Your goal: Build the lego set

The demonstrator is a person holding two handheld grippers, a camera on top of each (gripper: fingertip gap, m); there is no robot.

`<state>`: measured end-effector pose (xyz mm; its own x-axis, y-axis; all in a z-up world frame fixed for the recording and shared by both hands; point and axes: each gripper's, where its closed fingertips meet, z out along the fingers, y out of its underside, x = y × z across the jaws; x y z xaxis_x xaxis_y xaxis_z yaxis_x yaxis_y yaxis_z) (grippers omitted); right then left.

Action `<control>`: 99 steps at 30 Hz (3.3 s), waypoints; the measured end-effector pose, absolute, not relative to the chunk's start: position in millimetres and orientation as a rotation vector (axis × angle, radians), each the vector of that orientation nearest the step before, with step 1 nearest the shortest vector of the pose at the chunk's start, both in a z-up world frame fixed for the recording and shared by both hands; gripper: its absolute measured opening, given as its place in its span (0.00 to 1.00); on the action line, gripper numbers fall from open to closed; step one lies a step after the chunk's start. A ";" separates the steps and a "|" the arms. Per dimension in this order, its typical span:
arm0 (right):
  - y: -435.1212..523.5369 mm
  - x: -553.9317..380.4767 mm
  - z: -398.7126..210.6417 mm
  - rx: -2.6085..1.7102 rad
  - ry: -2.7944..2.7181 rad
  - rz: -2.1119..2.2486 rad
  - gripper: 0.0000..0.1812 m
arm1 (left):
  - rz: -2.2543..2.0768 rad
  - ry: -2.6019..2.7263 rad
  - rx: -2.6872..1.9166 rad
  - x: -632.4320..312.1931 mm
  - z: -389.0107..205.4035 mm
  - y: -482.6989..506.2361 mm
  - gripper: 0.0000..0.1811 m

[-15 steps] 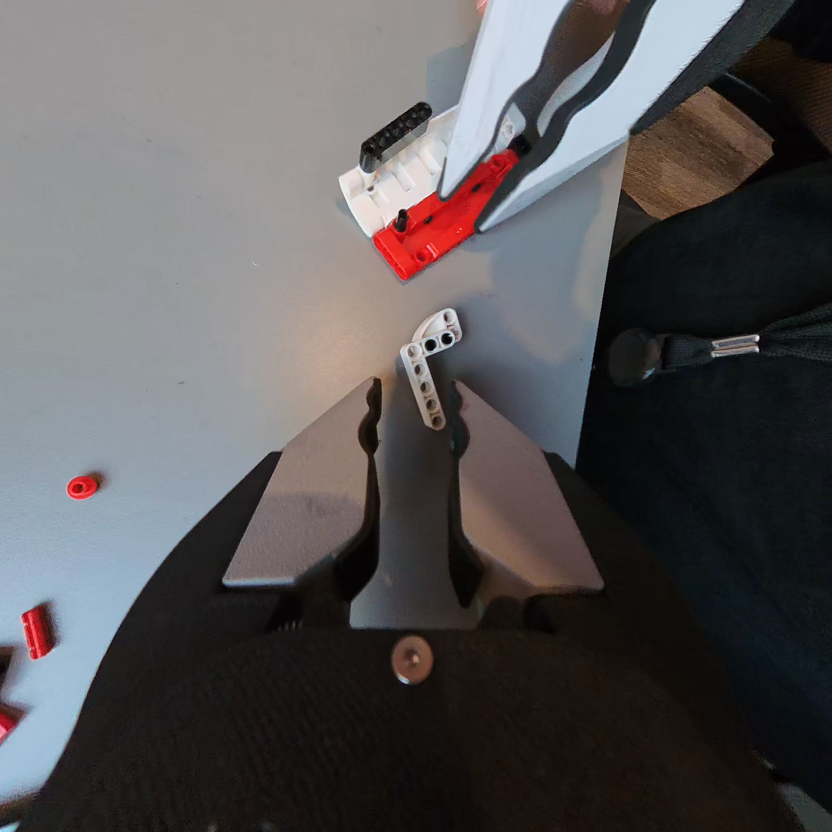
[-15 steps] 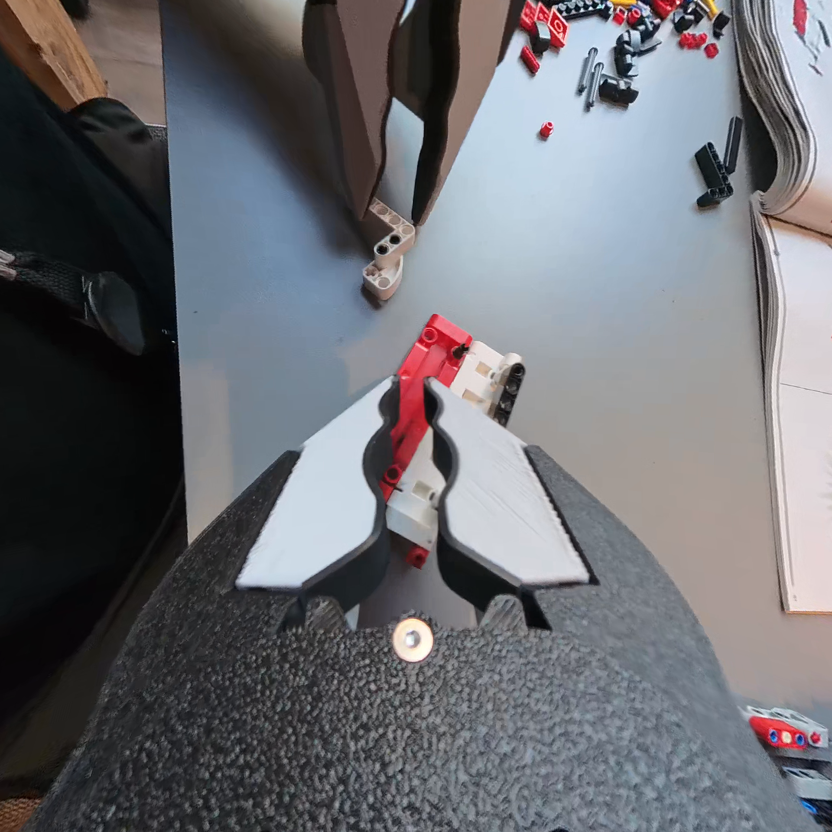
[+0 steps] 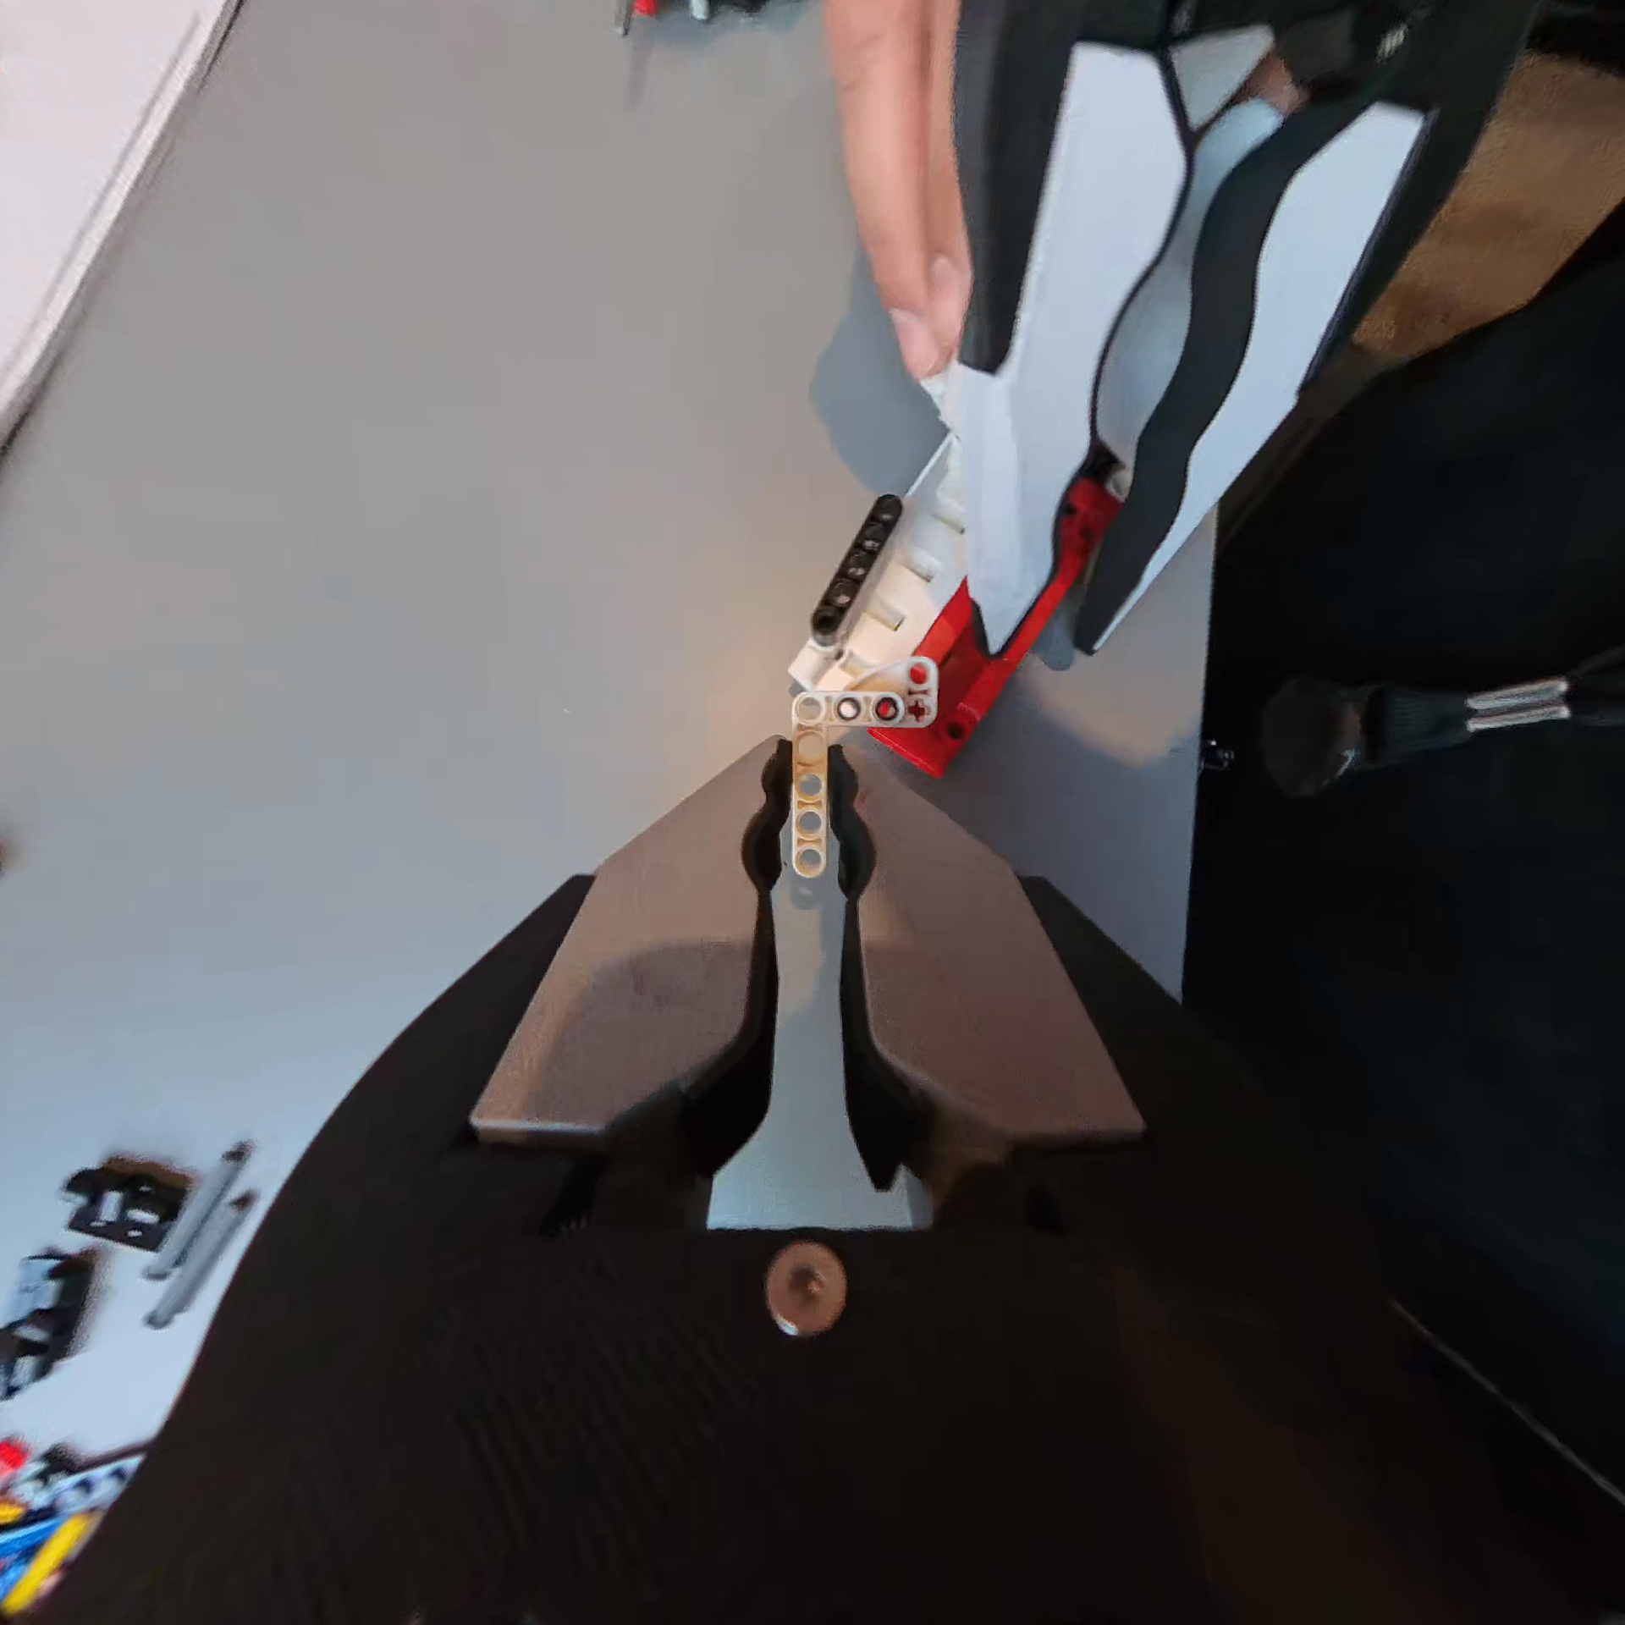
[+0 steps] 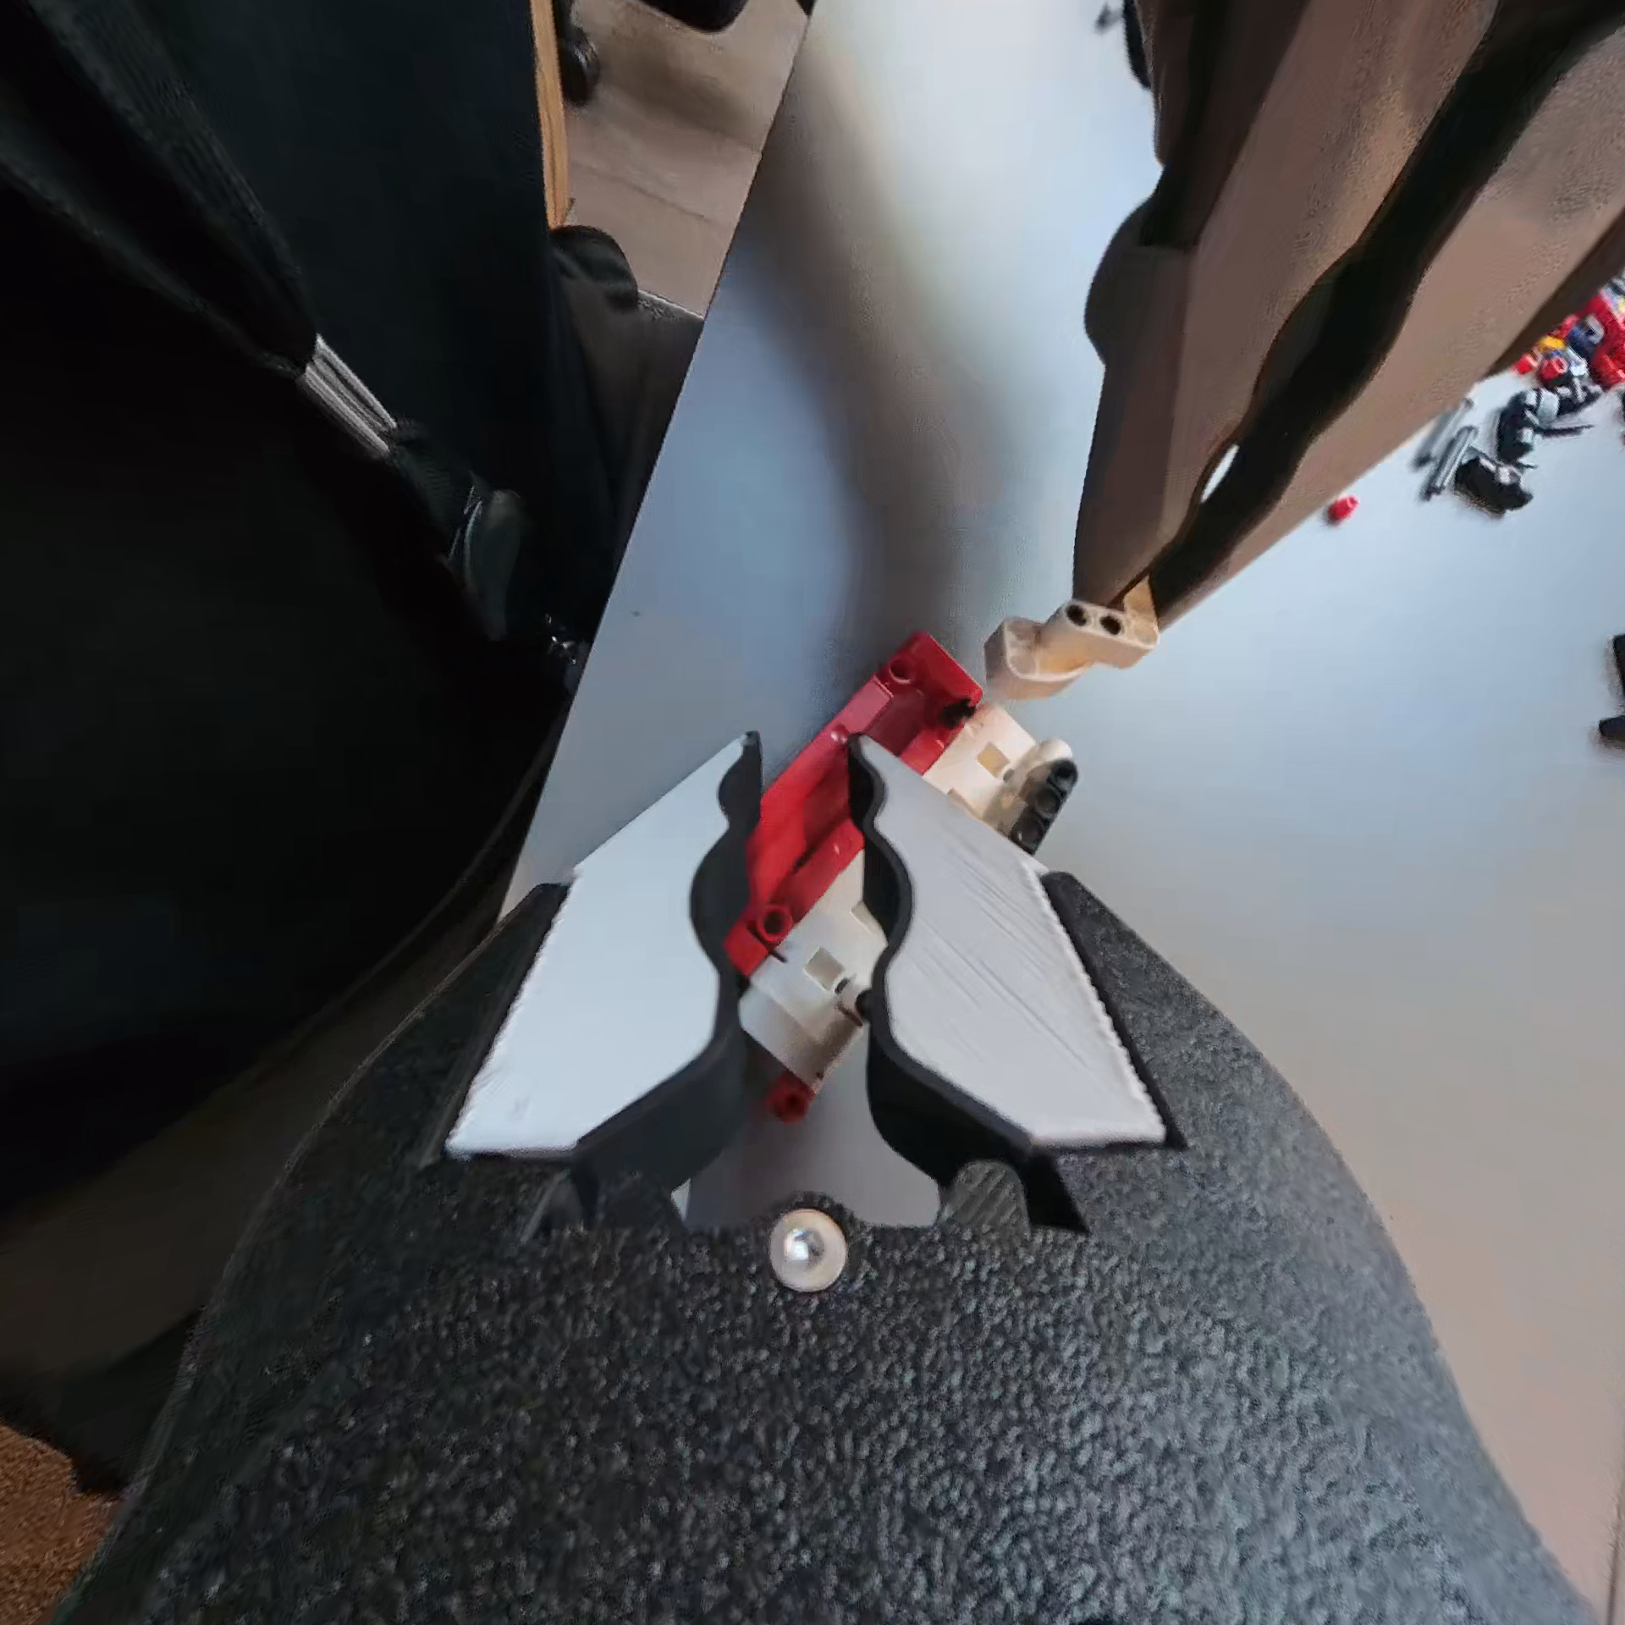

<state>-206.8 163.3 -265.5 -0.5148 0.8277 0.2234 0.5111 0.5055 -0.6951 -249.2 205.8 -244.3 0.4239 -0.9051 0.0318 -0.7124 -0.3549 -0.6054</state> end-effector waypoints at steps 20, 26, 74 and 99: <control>200.7 -178.9 -261.1 -1.279 -2.059 0.394 0.28 | -0.497 1.244 -2.226 -267.3 -267.5 198.2 0.02; 212.2 -156.2 -244.4 -1.390 -1.985 0.406 0.31 | -0.515 1.188 -2.229 -277.1 -267.8 196.6 0.02; 207.7 -239.0 -251.2 -1.254 -1.940 0.595 0.12 | -0.421 1.153 -2.255 -251.6 -248.5 214.9 0.03; 206.4 -234.4 -257.5 -1.256 -1.926 0.625 0.06 | -0.454 1.060 -2.249 -240.2 -260.8 209.0 0.14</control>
<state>-234.4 206.4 -257.5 -0.2463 0.9158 0.3172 0.5551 0.4016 -0.7284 -240.2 209.0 -260.8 0.6217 -0.7818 0.0487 -0.5748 -0.4975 -0.6497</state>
